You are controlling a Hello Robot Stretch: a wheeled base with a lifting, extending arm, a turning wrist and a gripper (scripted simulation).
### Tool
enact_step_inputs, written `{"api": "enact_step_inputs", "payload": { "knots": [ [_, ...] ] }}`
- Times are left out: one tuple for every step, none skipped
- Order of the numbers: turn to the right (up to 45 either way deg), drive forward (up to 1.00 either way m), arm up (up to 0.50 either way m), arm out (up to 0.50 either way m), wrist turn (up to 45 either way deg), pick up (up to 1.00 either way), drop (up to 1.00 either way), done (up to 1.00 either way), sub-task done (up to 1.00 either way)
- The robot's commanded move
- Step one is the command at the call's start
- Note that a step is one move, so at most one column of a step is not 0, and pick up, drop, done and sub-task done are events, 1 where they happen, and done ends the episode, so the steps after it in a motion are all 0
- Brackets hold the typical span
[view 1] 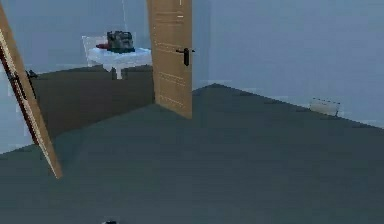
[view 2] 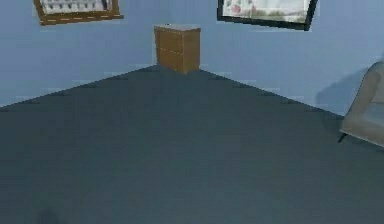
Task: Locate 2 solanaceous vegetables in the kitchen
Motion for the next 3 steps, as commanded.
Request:
{"api": "enact_step_inputs", "payload": {
  "knots": [
    [6.0, 0.0, 0.0, 0.0, 0.0, 0.0, 0.0, 0.0, 0.0],
    [0.0, 1.0, 0.0, 0.0, 0.0, 0.0, 0.0, 0.0, 0.0],
    [15.0, 0.0, 0.0, 0.0, 0.0, 0.0, 0.0, 0.0, 0.0]
  ]
}}
